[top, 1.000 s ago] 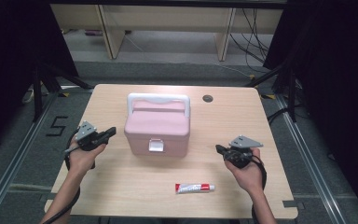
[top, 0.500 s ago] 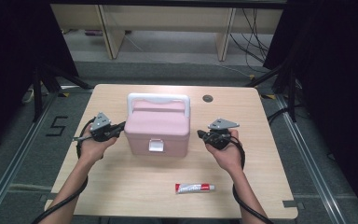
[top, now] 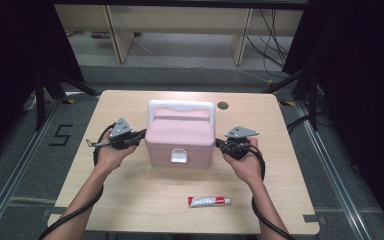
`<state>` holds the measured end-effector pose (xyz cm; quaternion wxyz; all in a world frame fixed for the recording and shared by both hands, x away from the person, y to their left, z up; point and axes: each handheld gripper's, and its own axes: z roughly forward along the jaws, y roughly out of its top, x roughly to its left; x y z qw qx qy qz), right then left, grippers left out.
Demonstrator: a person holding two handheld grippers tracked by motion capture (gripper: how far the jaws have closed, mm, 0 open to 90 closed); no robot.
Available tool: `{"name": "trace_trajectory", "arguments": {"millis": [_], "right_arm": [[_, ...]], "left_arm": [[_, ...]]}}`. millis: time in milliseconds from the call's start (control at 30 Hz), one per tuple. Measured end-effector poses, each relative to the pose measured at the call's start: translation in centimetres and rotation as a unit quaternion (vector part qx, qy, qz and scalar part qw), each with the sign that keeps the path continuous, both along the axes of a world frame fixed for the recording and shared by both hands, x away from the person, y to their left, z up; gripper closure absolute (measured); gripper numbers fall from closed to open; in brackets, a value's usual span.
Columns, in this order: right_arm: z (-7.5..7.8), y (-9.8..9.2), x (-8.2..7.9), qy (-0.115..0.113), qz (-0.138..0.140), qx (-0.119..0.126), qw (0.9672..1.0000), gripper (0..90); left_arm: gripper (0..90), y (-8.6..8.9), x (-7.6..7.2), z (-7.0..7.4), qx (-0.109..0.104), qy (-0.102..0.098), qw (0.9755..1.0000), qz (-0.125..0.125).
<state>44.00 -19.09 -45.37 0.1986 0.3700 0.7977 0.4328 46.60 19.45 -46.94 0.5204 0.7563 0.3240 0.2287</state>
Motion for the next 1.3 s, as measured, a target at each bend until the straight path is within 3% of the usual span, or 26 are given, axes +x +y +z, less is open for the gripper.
{"name": "trace_trajectory", "arguments": {"millis": [200, 233, 333, 367, 567, 733, 767, 833, 867, 1100, 1200, 1300], "right_arm": [[0.4, -2.9, -0.6, 0.000, -0.010, -0.012, 0.9999, 90.0], [0.6, -3.4, -1.0, 0.017, -0.028, -0.004, 0.9995, 90.0], [0.8, -5.2, -1.2, 0.012, -0.034, -0.010, 0.9993, 90.0], [0.9, -5.7, -1.1, 0.000, -0.032, -0.019, 0.9993, 90.0], [1.0, -8.3, -1.4, 0.000, -0.051, -0.022, 0.9985, 90.0], [1.0, -9.1, -1.7, 0.000, -0.057, -0.021, 0.9981, 90.0], [1.0, -9.0, -1.9, 0.015, -0.063, -0.011, 0.9978, 90.0], [1.0, -9.4, -1.8, -0.004, -0.060, -0.025, 0.9979, 90.0], [1.0, -9.3, -2.0, 0.010, -0.065, -0.017, 0.9977, 90.0], [1.1, -9.8, -2.2, 0.000, -0.064, -0.026, 0.9976, 90.0], [1.1, -9.6, -2.2, 0.014, -0.071, -0.016, 0.9973, 90.0], [1.1, -9.6, -2.2, 0.012, -0.070, -0.019, 0.9973, 90.0]], "left_arm": [[89.8, -3.5, -0.1, 0.3, 0.006, 0.000, 0.9996, -0.029], [89.8, -4.1, -0.1, 0.3, 0.007, -0.001, 0.9994, -0.035], [89.8, -5.7, -0.3, 0.4, 0.009, 0.001, 0.9988, -0.048], [89.8, -6.2, -0.3, 0.4, 0.008, 0.002, 0.9987, -0.050], [89.7, -8.3, -0.2, 0.7, 0.024, -0.002, 0.9971, -0.073], [89.7, -9.3, 0.0, 0.9, 0.032, 0.000, 0.9962, -0.081], [89.7, -9.5, 0.0, 0.9, 0.032, 0.000, 0.9961, -0.082], [89.7, -9.7, 0.0, 0.9, 0.035, 0.000, 0.9960, -0.083], [89.7, -9.7, 0.0, 1.0, 0.035, 0.001, 0.9959, -0.084], [89.7, -10.1, 0.0, 0.9, 0.035, 0.001, 0.9957, -0.086], [89.7, -10.1, 0.0, 0.9, 0.034, 0.002, 0.9958, -0.085], [89.7, -10.1, 0.0, 0.9, 0.034, 0.002, 0.9958, -0.085]]}}
